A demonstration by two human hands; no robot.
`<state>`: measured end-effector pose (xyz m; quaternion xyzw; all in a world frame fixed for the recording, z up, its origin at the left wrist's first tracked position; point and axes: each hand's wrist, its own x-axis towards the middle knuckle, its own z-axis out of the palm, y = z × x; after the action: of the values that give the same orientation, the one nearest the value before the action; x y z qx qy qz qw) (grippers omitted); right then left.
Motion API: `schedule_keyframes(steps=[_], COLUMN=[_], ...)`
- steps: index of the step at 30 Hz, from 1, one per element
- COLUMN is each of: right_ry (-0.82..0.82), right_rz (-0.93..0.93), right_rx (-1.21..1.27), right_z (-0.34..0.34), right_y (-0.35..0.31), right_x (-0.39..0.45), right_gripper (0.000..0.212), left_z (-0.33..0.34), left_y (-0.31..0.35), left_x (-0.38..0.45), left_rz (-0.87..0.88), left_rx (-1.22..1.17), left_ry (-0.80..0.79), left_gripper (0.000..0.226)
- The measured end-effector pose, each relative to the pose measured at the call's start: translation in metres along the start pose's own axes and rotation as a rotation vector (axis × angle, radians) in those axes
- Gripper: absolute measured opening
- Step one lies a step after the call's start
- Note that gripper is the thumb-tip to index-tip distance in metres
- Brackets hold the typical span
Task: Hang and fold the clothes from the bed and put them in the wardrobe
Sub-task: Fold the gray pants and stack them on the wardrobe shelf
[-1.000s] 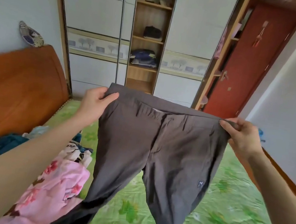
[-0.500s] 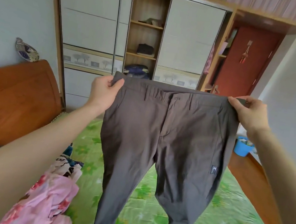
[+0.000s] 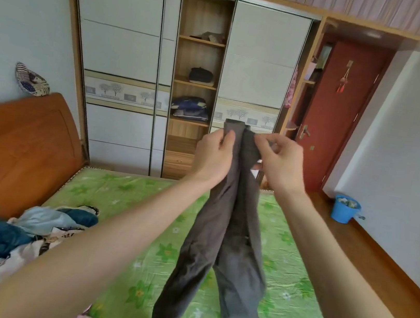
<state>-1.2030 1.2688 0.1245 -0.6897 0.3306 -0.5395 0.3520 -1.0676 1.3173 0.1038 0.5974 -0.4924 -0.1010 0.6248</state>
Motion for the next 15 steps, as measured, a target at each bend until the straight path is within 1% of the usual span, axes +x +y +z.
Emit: schedule_keyframes(steps=[2, 4, 6, 7, 9, 10, 11, 12, 13, 15], right_ry=[-0.058, -0.112, -0.165, -0.192, -0.226, -0.202, -0.147, -0.102, -0.098, -0.196], right_rz=[0.122, 0.2, 0.206, 0.198, 0.137, 0.078, 0.024, 0.0, 0.029, 0.19], right_rx=[0.186, 0.283, 0.281, 0.272, 0.204, 0.136, 0.056, 0.003, -0.011, 0.106], right_z=[0.01, 0.012, 0.009, 0.007, 0.001, -0.002, -0.005, -0.008, -0.01, -0.012], right_y=[-0.004, -0.006, -0.004, -0.002, 0.005, 0.01, 0.018, 0.026, 0.032, 0.041], right_x=[-0.011, -0.016, -0.016, -0.015, -0.013, -0.011, -0.006, -0.001, 0.002, 0.008], right_gripper=[0.035, 0.043, 0.041, 0.037, 0.03, 0.03, 0.033, 0.039, 0.048, 0.082], left_z=[0.003, 0.0, -0.006, -0.009, -0.016, -0.021, -0.026, -0.03, -0.035, -0.042], left_y=[0.001, -0.001, -0.005, -0.01, -0.018, -0.021, -0.021, -0.021, -0.018, -0.013], left_x=[-0.003, -0.006, -0.008, -0.007, -0.004, -0.003, -0.002, -0.002, -0.002, 0.001], left_rz=[0.001, -0.021, -0.026, -0.019, 0.0, 0.001, -0.003, -0.013, -0.019, -0.027], left_rx=[-0.006, -0.055, -0.085, -0.062, -0.072, -0.126, -0.195, -0.275, -0.339, -0.419], left_ry=[-0.001, -0.044, -0.094, -0.1, -0.092, -0.096, -0.108, -0.124, -0.129, -0.108], left_gripper=[0.041, 0.044, 0.047, 0.044, 0.024, 0.013, 0.011, 0.015, 0.018, 0.019])
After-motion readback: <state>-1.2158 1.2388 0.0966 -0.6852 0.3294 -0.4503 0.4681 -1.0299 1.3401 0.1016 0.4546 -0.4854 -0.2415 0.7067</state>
